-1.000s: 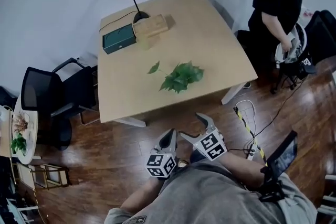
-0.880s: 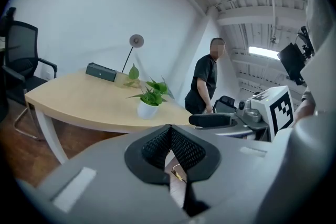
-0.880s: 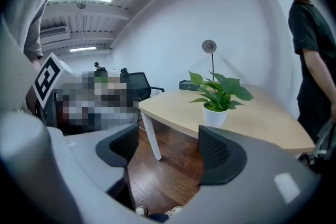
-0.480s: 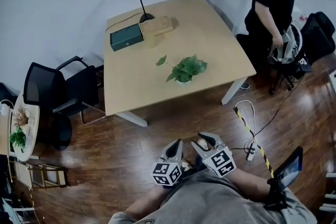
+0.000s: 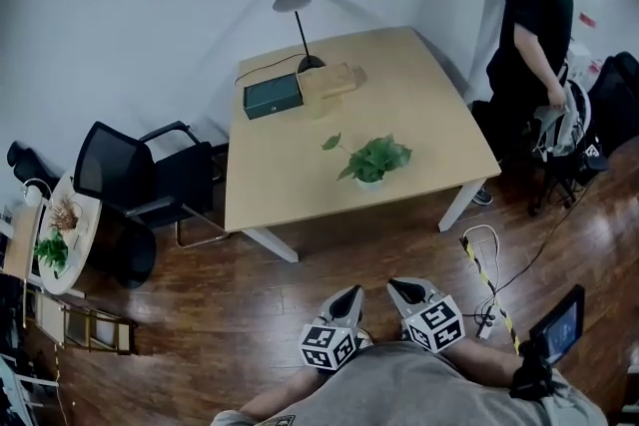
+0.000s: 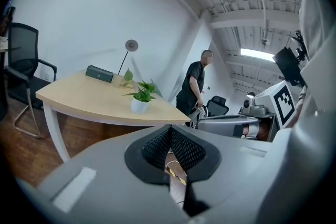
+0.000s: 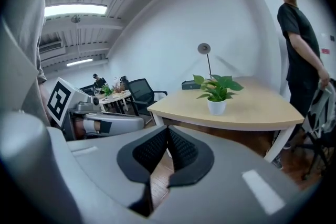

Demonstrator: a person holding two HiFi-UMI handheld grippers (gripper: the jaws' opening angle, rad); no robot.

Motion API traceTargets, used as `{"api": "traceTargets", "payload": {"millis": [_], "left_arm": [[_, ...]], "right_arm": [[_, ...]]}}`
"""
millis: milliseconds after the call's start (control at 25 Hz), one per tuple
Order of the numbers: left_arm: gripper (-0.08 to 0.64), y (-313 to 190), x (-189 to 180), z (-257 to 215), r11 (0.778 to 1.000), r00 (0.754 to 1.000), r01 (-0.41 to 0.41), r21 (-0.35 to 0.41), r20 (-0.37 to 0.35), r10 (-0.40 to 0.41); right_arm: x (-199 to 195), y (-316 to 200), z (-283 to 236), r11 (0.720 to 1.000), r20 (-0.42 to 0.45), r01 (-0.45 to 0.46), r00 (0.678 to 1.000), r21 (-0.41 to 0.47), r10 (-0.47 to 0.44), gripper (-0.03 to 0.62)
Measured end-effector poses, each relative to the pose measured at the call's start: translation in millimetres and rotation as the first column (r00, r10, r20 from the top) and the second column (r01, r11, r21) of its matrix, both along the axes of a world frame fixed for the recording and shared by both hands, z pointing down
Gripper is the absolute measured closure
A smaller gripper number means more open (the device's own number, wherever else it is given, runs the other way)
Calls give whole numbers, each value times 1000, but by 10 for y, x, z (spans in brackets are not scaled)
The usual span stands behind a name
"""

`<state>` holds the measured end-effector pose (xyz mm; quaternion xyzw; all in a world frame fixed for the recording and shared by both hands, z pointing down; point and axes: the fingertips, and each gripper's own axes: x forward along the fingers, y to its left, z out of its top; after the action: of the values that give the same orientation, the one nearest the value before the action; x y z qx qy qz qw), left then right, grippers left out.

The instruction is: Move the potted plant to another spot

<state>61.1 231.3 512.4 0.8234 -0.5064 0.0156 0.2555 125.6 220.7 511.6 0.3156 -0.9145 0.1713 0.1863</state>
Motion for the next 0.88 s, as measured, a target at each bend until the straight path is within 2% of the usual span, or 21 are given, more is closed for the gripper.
{"api": "traceTargets", "payload": {"millis": [400,880], "left_arm": [[566,-97,260,-152,999,1000,5,34,8,-5],[566,-132,419,-153,999,1000,-6,34,24,5]], "right_arm": [[170,-57,-190,1000,64,-18,998,5,18,584],[297,-58,-183,1000,73,-22,997,-7,22,586]]}}
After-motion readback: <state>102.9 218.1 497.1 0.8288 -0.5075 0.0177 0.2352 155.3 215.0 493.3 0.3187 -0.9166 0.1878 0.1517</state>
